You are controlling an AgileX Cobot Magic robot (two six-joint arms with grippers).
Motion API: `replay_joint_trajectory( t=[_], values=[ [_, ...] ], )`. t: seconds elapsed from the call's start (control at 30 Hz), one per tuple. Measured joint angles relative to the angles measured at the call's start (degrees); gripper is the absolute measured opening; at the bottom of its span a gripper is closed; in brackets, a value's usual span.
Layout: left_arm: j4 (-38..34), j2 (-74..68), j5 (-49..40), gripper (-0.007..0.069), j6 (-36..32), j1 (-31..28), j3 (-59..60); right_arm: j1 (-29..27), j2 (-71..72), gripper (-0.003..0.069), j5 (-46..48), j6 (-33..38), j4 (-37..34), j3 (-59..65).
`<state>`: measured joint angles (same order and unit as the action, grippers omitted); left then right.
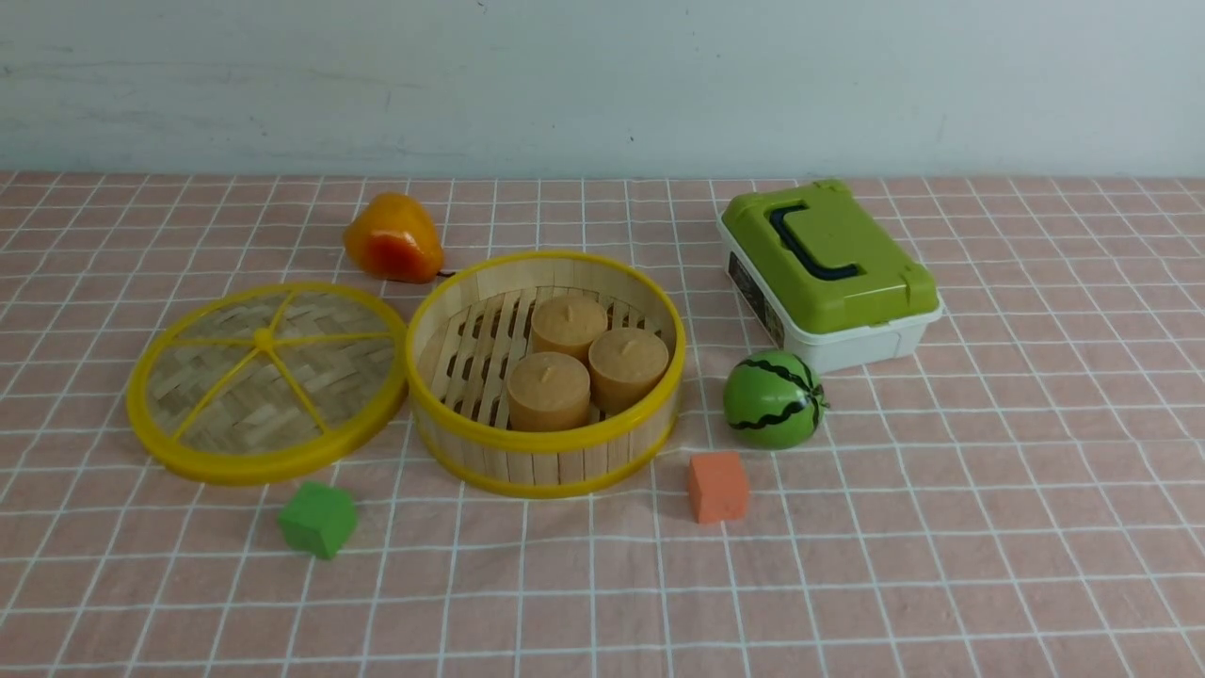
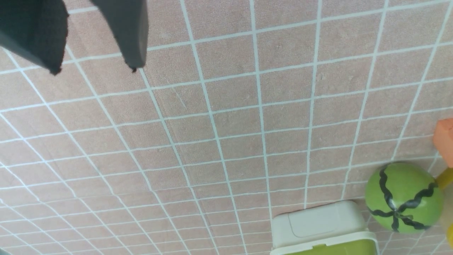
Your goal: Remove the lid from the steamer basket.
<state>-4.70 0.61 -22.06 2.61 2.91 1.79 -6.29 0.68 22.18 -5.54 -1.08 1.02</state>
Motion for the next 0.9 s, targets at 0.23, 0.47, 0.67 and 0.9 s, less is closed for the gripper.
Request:
replay_joint_trajectory(
  t=[0.23,0.47,0.67,0.9],
  values=[
    [0.0,0.0,0.0,-0.0005,0.0,0.0,0.0,0.0,0.0,0.0241,0.0,0.0,0.0,0.0],
    [0.0,0.0,0.0,0.0003,0.0,0.0,0.0,0.0,0.0,0.0241,0.0,0.0,0.0,0.0],
    [0.0,0.0,0.0,0.0006,0.0,0.0,0.0,0.0,0.0,0.0241,0.0,0.0,0.0,0.0],
    [0.0,0.0,0.0,0.0013,0.0,0.0,0.0,0.0,0.0,0.0241,0.0,0.0,0.0,0.0]
  ],
)
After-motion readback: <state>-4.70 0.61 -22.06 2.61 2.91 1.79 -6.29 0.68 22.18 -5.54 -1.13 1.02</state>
